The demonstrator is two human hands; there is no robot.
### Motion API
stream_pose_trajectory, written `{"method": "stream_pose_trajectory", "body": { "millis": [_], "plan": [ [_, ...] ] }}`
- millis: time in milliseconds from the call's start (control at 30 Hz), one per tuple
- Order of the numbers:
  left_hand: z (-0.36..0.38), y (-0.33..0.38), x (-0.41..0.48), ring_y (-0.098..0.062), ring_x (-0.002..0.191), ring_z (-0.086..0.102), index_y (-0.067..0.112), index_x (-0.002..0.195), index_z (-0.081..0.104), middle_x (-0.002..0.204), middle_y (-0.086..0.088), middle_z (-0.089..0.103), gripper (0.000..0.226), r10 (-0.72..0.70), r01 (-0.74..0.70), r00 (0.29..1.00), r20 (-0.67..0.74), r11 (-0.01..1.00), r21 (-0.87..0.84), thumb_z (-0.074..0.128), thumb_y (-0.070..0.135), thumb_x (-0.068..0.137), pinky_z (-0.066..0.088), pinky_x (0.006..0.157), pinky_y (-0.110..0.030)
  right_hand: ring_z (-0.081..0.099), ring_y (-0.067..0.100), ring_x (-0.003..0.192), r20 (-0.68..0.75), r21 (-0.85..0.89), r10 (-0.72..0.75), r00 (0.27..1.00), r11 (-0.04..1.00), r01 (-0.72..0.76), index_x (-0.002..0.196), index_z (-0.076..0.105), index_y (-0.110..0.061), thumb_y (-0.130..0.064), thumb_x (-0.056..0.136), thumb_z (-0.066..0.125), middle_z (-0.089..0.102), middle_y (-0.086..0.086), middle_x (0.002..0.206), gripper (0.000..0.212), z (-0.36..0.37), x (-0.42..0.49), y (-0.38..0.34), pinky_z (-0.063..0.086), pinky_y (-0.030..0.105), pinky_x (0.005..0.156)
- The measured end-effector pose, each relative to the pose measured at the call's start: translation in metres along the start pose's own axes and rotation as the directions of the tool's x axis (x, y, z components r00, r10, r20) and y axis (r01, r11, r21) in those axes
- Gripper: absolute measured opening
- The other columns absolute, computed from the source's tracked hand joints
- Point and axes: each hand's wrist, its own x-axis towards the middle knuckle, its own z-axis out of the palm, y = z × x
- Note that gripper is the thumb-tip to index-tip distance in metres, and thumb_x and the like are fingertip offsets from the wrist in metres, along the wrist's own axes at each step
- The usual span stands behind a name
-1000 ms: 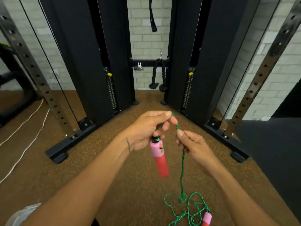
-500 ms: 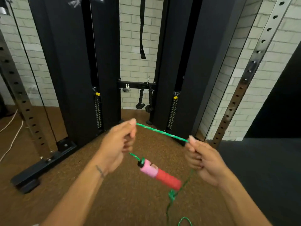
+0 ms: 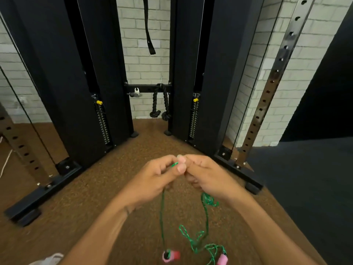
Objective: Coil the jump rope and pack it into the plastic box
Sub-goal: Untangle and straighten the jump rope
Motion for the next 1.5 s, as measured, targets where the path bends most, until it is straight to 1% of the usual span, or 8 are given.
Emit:
{"method": "stream_pose_trajectory", "body": {
  "millis": [333, 467, 600, 733, 900, 1133, 1367, 1500],
  "plan": [
    [-0.096, -0.046, -0.010, -0.008, 0.056, 0.032, 0.021, 0.077, 0.059, 0.058, 0.010, 0.037, 0.033, -0.187, 0.009, 0.668, -0.721, 0.970, -0.243, 0.047, 0.038, 0.102, 0.032, 0.058, -0.030, 0.032, 0.000, 0.034, 0.135, 0.392, 0.132, 0.982, 0.903, -0.175, 0.080, 0.062, -0.014, -0.039, 0.097, 0.057, 0.042, -0.006, 0.050, 0.031, -0.057, -0.019, -0.001, 0.019, 0.018, 0.036],
    [-0.106, -0.052, -0.014, -0.010, 0.055, 0.033, 0.022, 0.073, 0.055, 0.056, 0.009, 0.038, 0.034, -0.346, 0.044, 0.558, -0.754, 0.920, -0.390, 0.046, 0.037, 0.101, 0.031, 0.056, -0.030, 0.027, 0.002, 0.035, -0.196, 0.340, 0.077, 0.977, 0.940, -0.006, 0.070, 0.067, -0.017, -0.052, 0.081, 0.071, 0.037, -0.010, 0.044, 0.037, -0.072, -0.018, -0.004, 0.018, 0.017, 0.040],
    [-0.079, -0.037, -0.014, -0.019, 0.088, 0.064, 0.016, 0.102, 0.069, 0.099, -0.007, 0.072, 0.031, -0.407, 0.359, 0.829, -0.383, 0.913, -0.193, 0.052, 0.042, 0.095, 0.050, 0.085, -0.037, 0.026, 0.005, 0.044, -0.258, 0.232, -0.032, 0.966, 0.968, 0.093, 0.074, 0.066, -0.021, -0.051, 0.088, 0.059, 0.035, -0.012, 0.050, 0.034, -0.065, -0.016, -0.011, 0.024, 0.017, 0.044],
    [-0.023, -0.002, -0.005, -0.005, 0.115, 0.063, 0.040, 0.136, 0.051, 0.126, 0.013, 0.067, 0.065, -0.083, 0.083, 0.997, 0.007, 0.996, -0.018, 0.060, 0.067, 0.077, 0.052, 0.096, -0.026, 0.025, 0.007, 0.046, -0.036, 0.167, -0.036, 0.999, 0.985, 0.041, 0.083, 0.070, -0.022, -0.047, 0.093, 0.053, 0.034, -0.009, 0.051, 0.032, -0.020, -0.007, -0.013, 0.022, 0.018, 0.046],
    [-0.011, 0.011, 0.013, -0.016, 0.048, 0.048, 0.033, 0.094, 0.073, 0.061, 0.006, 0.061, 0.043, 0.101, -0.083, 0.993, -0.063, 0.967, 0.241, 0.050, 0.068, 0.085, 0.038, 0.050, -0.026, 0.025, 0.006, 0.042, -0.153, 0.256, 0.035, 0.988, 0.967, 0.005, 0.077, 0.069, -0.020, -0.040, 0.090, 0.054, 0.035, -0.010, 0.049, 0.028, -0.021, -0.003, -0.009, 0.019, 0.019, 0.043],
    [-0.105, -0.044, -0.009, -0.011, 0.047, 0.032, 0.018, 0.047, 0.044, 0.046, 0.007, 0.031, 0.067, -0.026, 0.172, 0.872, -0.488, 0.951, 0.258, 0.056, 0.080, 0.070, 0.032, 0.061, -0.029, 0.017, 0.007, 0.040, -0.325, 0.602, -0.021, 0.945, 0.766, 0.224, 0.064, 0.055, -0.019, -0.040, 0.089, 0.062, 0.024, -0.011, 0.048, 0.033, -0.084, -0.024, -0.010, 0.018, 0.019, 0.038],
    [-0.061, -0.076, -0.001, -0.011, 0.092, 0.064, 0.030, 0.101, 0.063, 0.105, 0.002, 0.067, 0.032, -0.271, 0.367, 0.926, -0.262, 0.808, 0.461, 0.044, 0.054, 0.093, 0.049, 0.080, -0.025, 0.028, 0.005, 0.038, -0.272, 0.543, 0.039, 0.962, 0.831, 0.120, 0.067, 0.059, -0.019, -0.039, 0.096, 0.044, 0.035, -0.008, 0.049, 0.038, -0.053, -0.012, -0.018, 0.016, 0.021, 0.040],
    [-0.010, -0.021, 0.008, -0.007, 0.118, 0.061, 0.038, 0.131, 0.056, 0.125, 0.012, 0.067, 0.045, -0.119, 0.120, 0.992, -0.035, 0.993, 0.021, 0.038, 0.057, 0.094, 0.049, 0.102, -0.034, 0.028, 0.004, 0.042, -0.083, 0.263, 0.118, 0.990, 0.960, -0.092, 0.071, 0.062, -0.019, -0.040, 0.091, 0.049, 0.038, -0.009, 0.052, 0.032, -0.019, -0.005, -0.017, 0.022, 0.013, 0.040]
  ]
}}
